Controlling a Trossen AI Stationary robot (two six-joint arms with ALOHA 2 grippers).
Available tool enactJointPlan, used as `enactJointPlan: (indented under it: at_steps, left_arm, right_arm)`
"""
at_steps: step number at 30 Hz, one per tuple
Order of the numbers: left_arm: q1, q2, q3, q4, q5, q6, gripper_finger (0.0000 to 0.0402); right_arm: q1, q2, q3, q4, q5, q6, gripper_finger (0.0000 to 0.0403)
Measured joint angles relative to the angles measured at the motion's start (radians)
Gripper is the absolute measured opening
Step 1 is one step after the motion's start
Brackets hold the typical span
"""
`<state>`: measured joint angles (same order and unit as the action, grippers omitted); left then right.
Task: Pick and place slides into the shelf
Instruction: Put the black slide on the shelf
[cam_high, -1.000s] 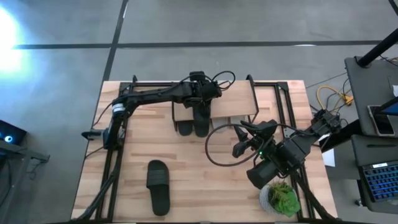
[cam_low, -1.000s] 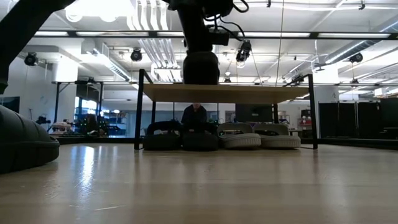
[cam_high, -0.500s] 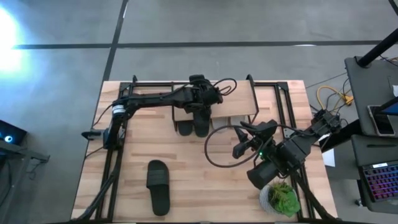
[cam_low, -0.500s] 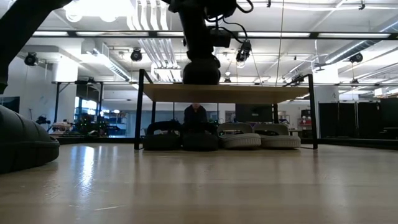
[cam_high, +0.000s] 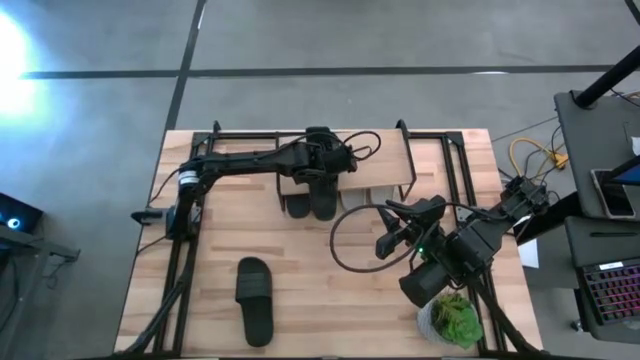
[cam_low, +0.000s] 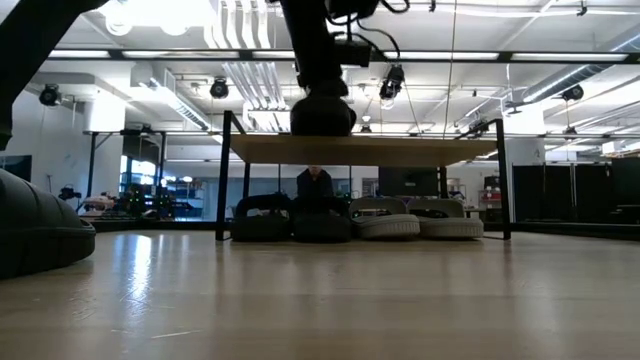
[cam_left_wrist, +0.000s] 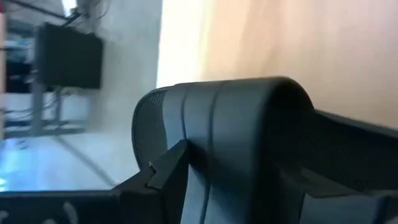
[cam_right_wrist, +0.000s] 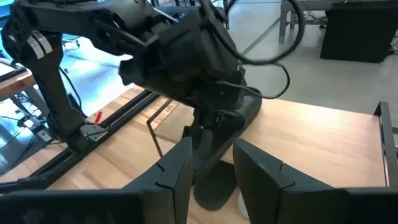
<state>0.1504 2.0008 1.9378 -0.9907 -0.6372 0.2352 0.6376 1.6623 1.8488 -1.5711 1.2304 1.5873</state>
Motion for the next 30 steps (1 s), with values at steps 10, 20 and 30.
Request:
enactJointPlan:
  at_steps: [10, 20, 30]
  left_arm:
    - [0.016, -0.036, -0.006, 0.0, 0.058, 0.003, 0.0148]
    - [0.092, -0.036, -0.073, 0.147, 0.034, 0.033, 0.0148]
    - [0.117, -0.045, -0.09, 0.181, -0.007, 0.145, 0.0148]
  right_arm:
    - [0.0, 0.0, 0.005, 0.003, -0.085, 0.01, 0.01]
    - [0.022, 0.001, -0.003, 0.014, -0.108, 0.076, 0.0095]
    - [0.021, 0.001, -0.015, 0.004, -0.105, 0.081, 0.0093]
